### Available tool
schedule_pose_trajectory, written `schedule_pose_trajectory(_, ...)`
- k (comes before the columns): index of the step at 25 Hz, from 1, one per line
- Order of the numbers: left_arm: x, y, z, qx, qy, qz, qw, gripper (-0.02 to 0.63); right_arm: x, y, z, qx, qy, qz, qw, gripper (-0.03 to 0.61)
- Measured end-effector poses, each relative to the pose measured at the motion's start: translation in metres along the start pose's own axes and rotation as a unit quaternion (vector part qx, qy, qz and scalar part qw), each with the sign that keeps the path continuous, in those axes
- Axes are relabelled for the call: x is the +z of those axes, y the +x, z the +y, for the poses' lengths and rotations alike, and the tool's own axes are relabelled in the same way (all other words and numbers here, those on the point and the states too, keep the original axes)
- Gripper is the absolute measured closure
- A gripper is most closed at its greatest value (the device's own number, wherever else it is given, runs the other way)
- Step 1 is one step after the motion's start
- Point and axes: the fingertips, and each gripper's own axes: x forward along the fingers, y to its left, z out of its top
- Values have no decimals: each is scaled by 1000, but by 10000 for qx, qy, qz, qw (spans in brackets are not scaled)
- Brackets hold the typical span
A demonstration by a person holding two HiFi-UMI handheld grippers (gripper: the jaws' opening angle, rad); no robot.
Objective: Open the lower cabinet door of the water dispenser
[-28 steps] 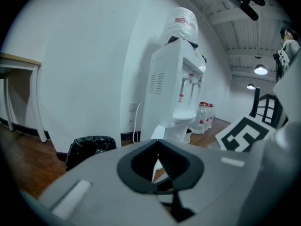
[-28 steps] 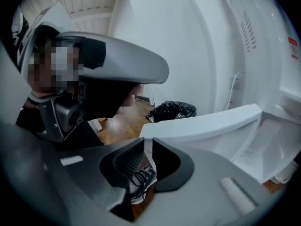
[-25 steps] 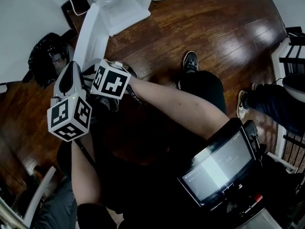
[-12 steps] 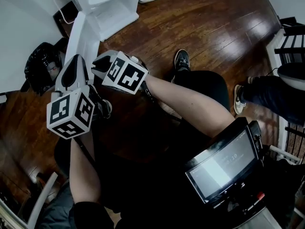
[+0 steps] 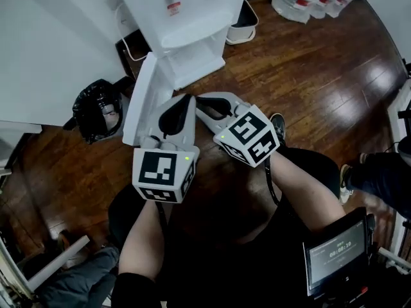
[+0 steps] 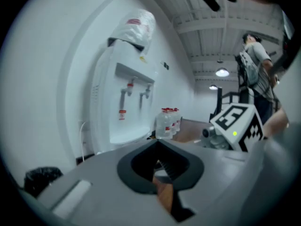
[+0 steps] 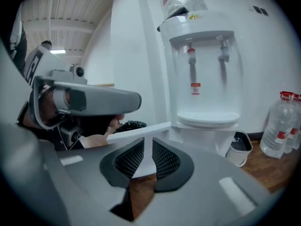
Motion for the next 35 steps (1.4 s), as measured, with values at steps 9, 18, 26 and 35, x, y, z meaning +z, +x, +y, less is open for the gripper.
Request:
schedule_pose_trajectory(9, -31, 22, 15, 156, -48, 229, 9996, 592, 23, -25, -54, -475, 295, -394, 9977, 522)
schedule_pose_trajectory(18, -64, -7, 83, 1386, -419, 460, 9884, 591, 48, -45, -74, -888, 376, -1022, 9901, 526)
schedule_pose_trajectory(26, -130, -80, 172, 2968, -1197, 1192, 9399, 572, 75, -67, -89, -1025, 477, -1479, 9825, 540)
schedule_pose_trajectory(35, -154, -108, 201, 3511, -1200, 1470, 9169, 486, 69, -74, -95, -1101, 543, -1473, 9814, 551)
